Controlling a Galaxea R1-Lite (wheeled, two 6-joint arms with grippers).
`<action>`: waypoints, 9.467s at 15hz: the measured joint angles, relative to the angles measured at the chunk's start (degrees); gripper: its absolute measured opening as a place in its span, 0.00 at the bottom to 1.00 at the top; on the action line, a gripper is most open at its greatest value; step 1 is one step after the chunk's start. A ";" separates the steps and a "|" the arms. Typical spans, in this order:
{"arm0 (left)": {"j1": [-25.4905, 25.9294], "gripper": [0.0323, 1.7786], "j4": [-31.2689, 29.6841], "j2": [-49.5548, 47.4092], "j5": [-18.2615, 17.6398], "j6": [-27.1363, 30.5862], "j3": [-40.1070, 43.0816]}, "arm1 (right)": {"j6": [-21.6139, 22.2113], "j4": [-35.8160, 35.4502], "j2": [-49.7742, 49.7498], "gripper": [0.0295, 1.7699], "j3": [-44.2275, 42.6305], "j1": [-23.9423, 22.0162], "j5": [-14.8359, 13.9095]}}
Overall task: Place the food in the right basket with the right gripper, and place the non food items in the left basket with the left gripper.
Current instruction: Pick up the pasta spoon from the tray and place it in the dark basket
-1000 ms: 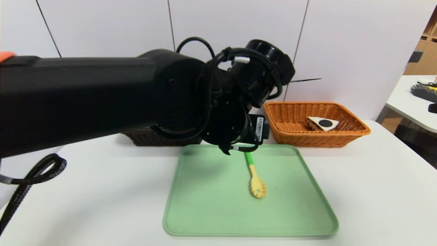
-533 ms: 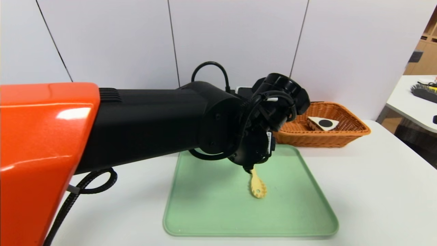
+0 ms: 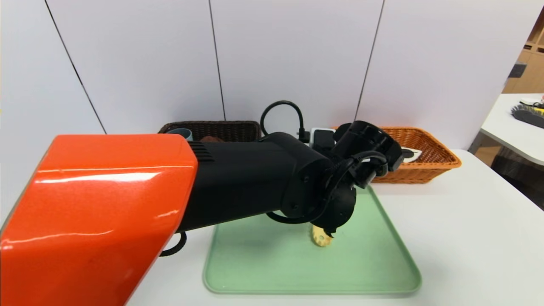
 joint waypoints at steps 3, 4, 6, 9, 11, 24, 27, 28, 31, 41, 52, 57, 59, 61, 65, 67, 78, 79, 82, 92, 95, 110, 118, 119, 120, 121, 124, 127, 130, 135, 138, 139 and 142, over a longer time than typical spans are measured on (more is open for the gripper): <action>-0.18 0.95 -0.09 1.83 0.22 0.02 0.00 | -0.04 0.09 -0.83 0.96 0.28 -0.12 -0.01; -0.16 0.95 -0.06 2.44 0.32 0.05 0.00 | -0.04 0.06 -1.07 0.96 0.28 -0.33 -0.04; -0.10 0.95 -0.02 3.51 0.38 0.11 0.00 | -0.04 0.09 -1.38 0.96 0.33 -0.94 -0.01; 0.10 0.95 -0.02 4.96 0.46 0.55 -0.02 | -0.10 0.20 -1.82 0.96 0.69 -1.29 0.02; 0.28 0.95 0.16 5.68 0.49 0.60 -0.07 | -0.09 0.17 -2.19 0.96 1.51 -1.30 0.02; 3.43 0.95 -1.49 4.58 -0.63 7.44 -0.88 | -0.01 0.04 -3.85 0.96 4.38 -1.35 0.11; 2.93 0.95 -2.49 4.41 -0.45 5.79 -0.88 | -0.04 0.02 -4.11 0.96 4.96 -1.39 0.10; 2.44 0.95 -2.21 4.41 -0.32 3.44 -0.88 | -0.04 0.02 -4.18 0.96 5.05 -1.39 0.10; 1.63 0.95 -0.83 4.36 -0.32 -1.22 -0.88 | -0.04 0.00 -4.40 0.96 5.53 -1.61 0.33; 1.57 0.95 1.90 5.46 -1.05 -3.61 -0.88 | 0.00 0.06 -5.51 0.96 6.81 -1.68 0.49; 2.10 0.95 1.02 6.97 -2.27 -3.30 -0.96 | 2.17 0.00 -6.06 0.96 7.72 -1.77 0.60; 3.01 0.95 0.11 7.89 -2.27 -3.28 -0.96 | 2.12 0.06 -6.06 0.96 7.78 -1.74 0.66; 3.10 0.95 0.13 8.00 -2.33 -3.32 -0.96 | 2.11 0.02 -6.01 0.96 7.80 -1.74 0.66; 3.15 0.95 0.17 8.13 -2.35 -3.50 -0.96 | 2.11 0.00 -5.97 0.96 7.80 -1.74 0.66; 3.10 0.95 0.13 8.13 -2.63 -3.83 -0.96 | 2.08 -0.05 -5.95 0.96 7.80 -1.74 0.63; 3.10 0.95 0.13 8.13 -2.96 -3.94 -0.96 | 2.01 -0.06 -5.89 0.96 7.78 -1.74 0.66; 3.10 0.95 0.77 8.13 -3.01 -6.14 -0.88 | 1.84 -0.06 -5.79 0.96 7.67 -1.74 0.66; 3.10 0.95 0.77 8.13 -3.01 -6.12 -0.88 | 1.82 -0.09 -5.79 0.96 7.56 -1.74 0.63; 3.06 0.95 0.68 8.14 -3.04 -6.17 -0.88 | 1.80 -0.09 -5.79 0.96 7.33 -1.74 0.62; 3.01 0.57 0.63 8.50 -3.01 -6.18 -0.88 | 1.76 -0.17 -5.73 0.96 7.12 -1.74 0.63; 2.99 0.39 0.59 8.55 -3.04 -6.21 -0.88 | 1.71 -0.17 -5.73 0.96 7.01 -1.74 0.66; 2.55 0.01 1.32 3.23 -2.49 -5.32 -0.84 | 1.80 0.11 -5.92 0.96 7.22 -1.74 0.71; 8.55 0.01 -7.17 -14.13 -1.58 16.92 -0.27 | 2.04 -0.22 -5.64 0.96 7.01 -1.74 0.90; 10.59 0.01 -10.69 -14.76 -1.66 19.15 0.11 | 2.08 -0.27 -5.64 0.96 6.91 -1.74 0.96; 12.50 0.01 -12.98 -15.13 -1.80 20.75 0.32 | 2.19 -0.27 -5.68 0.96 6.69 -1.74 1.01; 14.57 0.01 -14.08 -15.40 -2.13 21.97 0.45 | 2.26 -0.27 -5.71 0.96 6.58 -1.74 0.99; 18.25 0.01 -17.23 -15.26 -4.45 22.08 2.33 | 2.34 -0.27 -5.90 0.96 6.36 -1.74 1.01; 20.13 0.01 -26.19 -15.41 -5.05 23.26 10.34 | 2.33 -0.16 -6.00 0.96 5.35 -1.74 1.04; 21.59 0.01 -34.44 -17.51 -8.12 27.65 22.27 | 2.34 -0.09 -6.00 0.96 4.63 -1.74 1.01; 26.17 0.01 -56.69 -20.00 -15.49 41.97 37.41 | 2.34 -0.02 -6.28 0.96 4.46 -1.74 1.01; 30.09 0.01 -61.34 -21.03 -24.23 46.90 41.30 | 2.33 0.20 -6.86 0.96 4.63 -1.74 1.10; 31.32 0.01 -62.65 -21.19 -27.27 48.25 41.94 | 2.34 0.24 -7.05 0.96 4.68 -1.74 1.10; 34.60 0.01 -63.46 -21.30 -34.04 51.18 42.87 | 2.33 0.22 -7.46 0.96 4.69 -1.74 1.05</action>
